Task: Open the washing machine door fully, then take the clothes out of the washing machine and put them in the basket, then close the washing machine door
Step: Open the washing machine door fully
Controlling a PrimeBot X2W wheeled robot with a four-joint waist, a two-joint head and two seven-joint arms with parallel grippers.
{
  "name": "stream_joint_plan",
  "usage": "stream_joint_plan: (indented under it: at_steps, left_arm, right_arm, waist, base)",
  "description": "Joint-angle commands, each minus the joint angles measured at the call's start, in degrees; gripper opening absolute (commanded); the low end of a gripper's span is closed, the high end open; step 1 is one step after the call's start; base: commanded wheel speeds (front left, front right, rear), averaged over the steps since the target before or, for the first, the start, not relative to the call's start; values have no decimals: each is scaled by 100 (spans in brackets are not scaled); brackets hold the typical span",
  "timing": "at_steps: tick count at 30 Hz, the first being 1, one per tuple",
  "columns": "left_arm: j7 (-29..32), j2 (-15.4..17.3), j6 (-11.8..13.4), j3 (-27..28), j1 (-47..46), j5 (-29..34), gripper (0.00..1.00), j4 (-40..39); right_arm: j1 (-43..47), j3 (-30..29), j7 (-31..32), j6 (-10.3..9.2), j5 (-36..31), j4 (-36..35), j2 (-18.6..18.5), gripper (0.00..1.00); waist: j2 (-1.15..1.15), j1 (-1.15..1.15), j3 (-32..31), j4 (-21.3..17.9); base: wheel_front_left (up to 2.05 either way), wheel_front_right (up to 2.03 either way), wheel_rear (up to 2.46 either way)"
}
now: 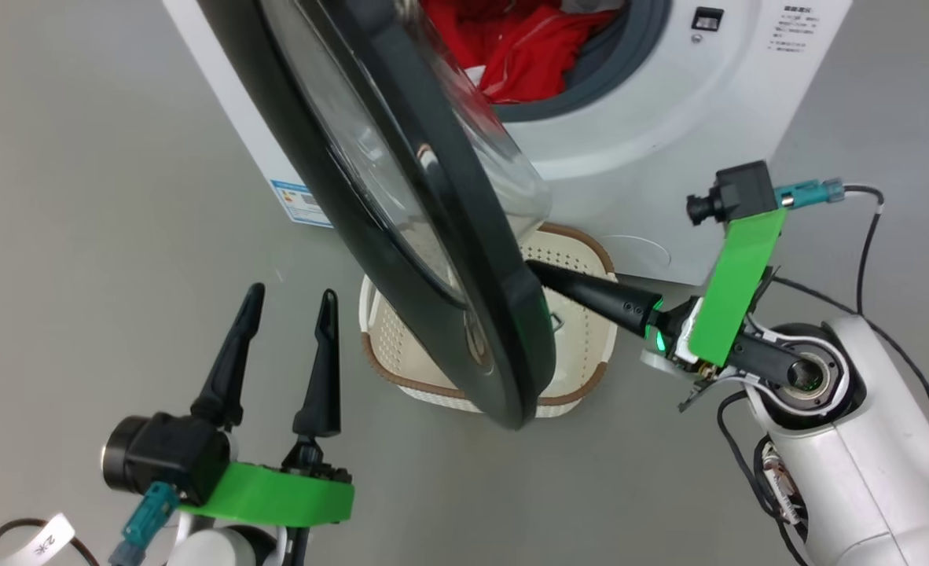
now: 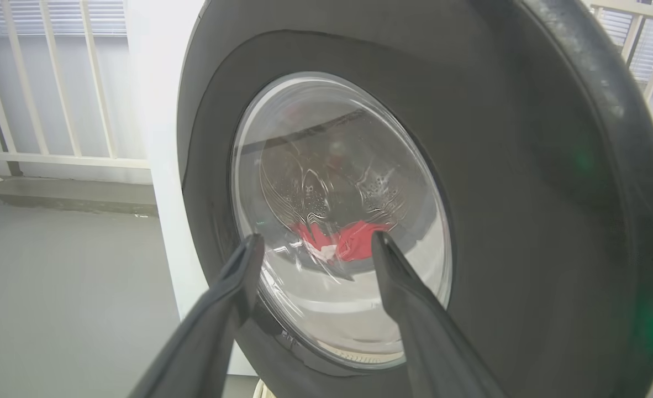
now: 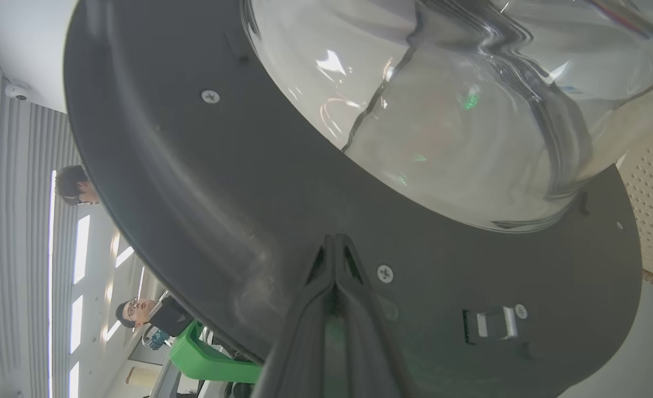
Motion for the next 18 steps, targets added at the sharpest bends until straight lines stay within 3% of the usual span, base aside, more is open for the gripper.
stream_joint_plan:
  at_steps: [1,18]
  left_arm:
    - [-44,82,32,208,64,-13,100,-178]
    - [-44,82,89,164,236,-91,100,-141]
  right_arm:
    - [63,157,29,45,65,-192,130,0]
    - [315,593,-193,45,458,-151,134,0]
  waist:
    - [0,0,-75,92]
    - [0,0,-302,723]
  base:
    - [0,0,0]
    - [0,0,0]
